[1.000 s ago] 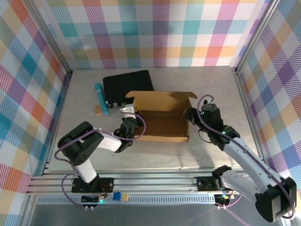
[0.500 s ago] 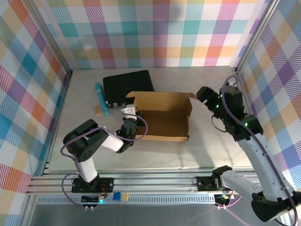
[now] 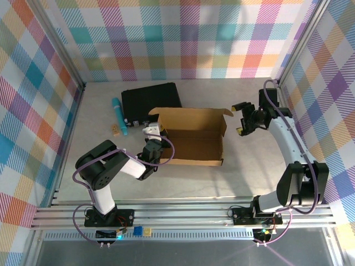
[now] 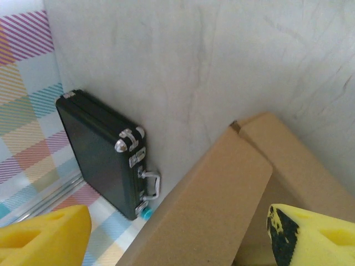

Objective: Fold the paper box

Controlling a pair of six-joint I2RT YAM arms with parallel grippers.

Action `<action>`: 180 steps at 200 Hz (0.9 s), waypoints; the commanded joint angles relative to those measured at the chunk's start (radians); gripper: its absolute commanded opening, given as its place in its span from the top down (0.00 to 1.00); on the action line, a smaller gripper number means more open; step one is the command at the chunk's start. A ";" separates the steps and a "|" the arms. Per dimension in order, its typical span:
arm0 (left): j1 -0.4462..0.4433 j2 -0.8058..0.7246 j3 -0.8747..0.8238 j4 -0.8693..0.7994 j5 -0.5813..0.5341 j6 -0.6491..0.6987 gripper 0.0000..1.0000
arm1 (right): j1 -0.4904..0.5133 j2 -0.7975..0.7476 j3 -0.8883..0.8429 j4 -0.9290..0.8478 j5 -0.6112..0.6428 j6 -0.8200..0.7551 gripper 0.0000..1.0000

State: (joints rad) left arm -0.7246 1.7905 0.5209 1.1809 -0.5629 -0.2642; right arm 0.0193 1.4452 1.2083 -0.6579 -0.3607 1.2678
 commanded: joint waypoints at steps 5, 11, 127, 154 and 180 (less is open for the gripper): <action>-0.007 0.024 0.008 -0.043 0.000 0.000 1.00 | 0.014 0.032 -0.013 0.074 -0.142 0.128 0.19; -0.008 0.024 0.008 -0.044 0.000 -0.001 1.00 | 0.019 0.041 -0.014 0.081 -0.150 0.135 0.19; -0.009 0.047 0.049 -0.061 0.014 -0.027 1.00 | 0.090 0.082 -0.077 0.111 -0.227 0.219 0.34; -0.009 0.045 0.054 -0.079 0.020 -0.043 1.00 | 0.090 0.086 -0.090 0.091 -0.227 0.181 0.38; -0.009 0.018 0.046 -0.113 0.037 -0.082 0.86 | 0.090 0.077 -0.092 0.045 -0.184 0.105 0.43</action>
State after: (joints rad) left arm -0.7242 1.8133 0.5613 1.1503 -0.5869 -0.2863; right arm 0.0975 1.5249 1.1374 -0.5407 -0.5594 1.4540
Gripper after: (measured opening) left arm 0.095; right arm 0.581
